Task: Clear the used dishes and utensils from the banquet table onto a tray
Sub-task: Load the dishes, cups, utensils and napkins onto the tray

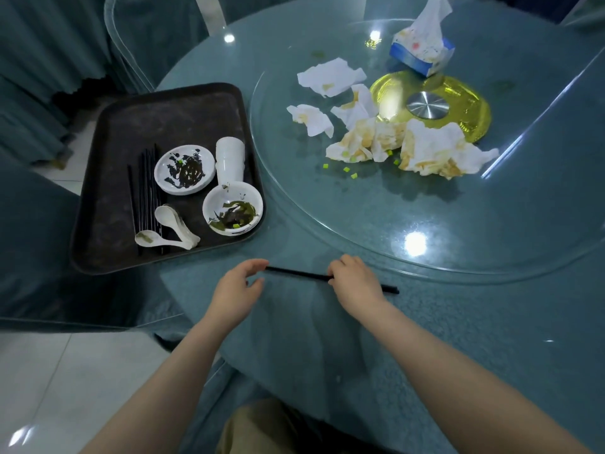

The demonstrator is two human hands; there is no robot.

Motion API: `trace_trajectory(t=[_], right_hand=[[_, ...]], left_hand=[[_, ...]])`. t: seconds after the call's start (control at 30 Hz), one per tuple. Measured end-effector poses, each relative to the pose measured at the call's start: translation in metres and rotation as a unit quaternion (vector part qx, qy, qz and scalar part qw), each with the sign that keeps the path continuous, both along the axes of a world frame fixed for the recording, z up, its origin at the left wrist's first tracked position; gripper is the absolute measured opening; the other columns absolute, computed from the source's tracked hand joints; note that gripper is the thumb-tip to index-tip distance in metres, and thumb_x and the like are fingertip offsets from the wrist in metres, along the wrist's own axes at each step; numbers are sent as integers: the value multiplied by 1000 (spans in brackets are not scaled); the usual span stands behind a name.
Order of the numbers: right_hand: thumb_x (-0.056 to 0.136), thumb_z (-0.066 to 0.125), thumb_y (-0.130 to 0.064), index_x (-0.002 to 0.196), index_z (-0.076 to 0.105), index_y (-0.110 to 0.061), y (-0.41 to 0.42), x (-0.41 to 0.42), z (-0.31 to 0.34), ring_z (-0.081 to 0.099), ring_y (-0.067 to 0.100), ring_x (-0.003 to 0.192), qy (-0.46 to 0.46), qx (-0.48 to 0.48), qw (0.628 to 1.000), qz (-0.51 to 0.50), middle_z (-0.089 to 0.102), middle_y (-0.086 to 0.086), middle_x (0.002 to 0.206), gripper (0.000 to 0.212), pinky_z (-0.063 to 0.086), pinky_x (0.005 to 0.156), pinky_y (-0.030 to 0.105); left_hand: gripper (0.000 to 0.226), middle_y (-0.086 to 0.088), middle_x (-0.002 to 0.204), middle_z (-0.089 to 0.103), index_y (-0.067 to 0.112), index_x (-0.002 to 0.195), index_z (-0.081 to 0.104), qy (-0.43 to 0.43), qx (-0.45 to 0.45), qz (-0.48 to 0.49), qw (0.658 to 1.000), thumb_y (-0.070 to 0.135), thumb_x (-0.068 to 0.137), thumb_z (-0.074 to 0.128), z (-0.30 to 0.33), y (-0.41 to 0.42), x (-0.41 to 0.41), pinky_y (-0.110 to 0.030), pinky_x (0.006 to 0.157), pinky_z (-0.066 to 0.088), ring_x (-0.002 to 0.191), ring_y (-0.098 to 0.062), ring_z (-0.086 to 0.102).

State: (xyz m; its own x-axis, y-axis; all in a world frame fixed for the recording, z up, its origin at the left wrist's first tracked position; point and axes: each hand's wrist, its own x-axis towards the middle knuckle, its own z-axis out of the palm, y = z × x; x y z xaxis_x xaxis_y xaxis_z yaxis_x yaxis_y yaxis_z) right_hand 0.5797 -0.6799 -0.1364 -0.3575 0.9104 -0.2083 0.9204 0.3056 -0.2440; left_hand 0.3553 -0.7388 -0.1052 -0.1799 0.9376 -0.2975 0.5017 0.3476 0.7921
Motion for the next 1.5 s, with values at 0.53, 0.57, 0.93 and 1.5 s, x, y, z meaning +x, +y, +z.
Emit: trace_trajectory(t=[0.53, 0.57, 0.93, 1.5], right_hand=[[91, 55, -4, 81, 53, -18, 43, -101, 98, 63, 26, 80, 491, -222, 816, -208, 67, 7, 81, 17, 55, 84, 48], [92, 52, 0, 81, 53, -17, 45, -115, 104, 63, 25, 79, 528, -248, 785, -210, 65, 7, 80, 20, 57, 82, 47], [93, 54, -2, 88, 52, -13, 76, -233, 126, 65, 13, 69, 560, -313, 745, -184, 65, 6, 82, 13, 57, 59, 22], [90, 57, -9, 96, 67, -12, 119, -116, 59, 68, 23, 83, 357, -135, 861, -335, 71, 4, 85, 13, 54, 89, 43]], left_hand=[[26, 7, 93, 69, 13, 114, 65, -63, 39, 58, 996, 10, 88, 65, 47, 25, -21, -4, 73, 45, 86, 6, 62], [24, 9, 91, 69, 15, 111, 67, -50, 48, 63, 996, 13, 88, 66, 52, 28, -27, -3, 72, 44, 83, 9, 62], [21, 6, 63, 71, 30, 66, 71, 12, 42, 108, 993, 17, 82, 67, 68, 48, -127, -18, 50, 44, 54, -4, 61], [29, -9, 101, 71, 13, 105, 72, 97, -101, 244, 960, 26, 80, 75, -2, 90, -264, -31, 76, 45, 89, -25, 62]])
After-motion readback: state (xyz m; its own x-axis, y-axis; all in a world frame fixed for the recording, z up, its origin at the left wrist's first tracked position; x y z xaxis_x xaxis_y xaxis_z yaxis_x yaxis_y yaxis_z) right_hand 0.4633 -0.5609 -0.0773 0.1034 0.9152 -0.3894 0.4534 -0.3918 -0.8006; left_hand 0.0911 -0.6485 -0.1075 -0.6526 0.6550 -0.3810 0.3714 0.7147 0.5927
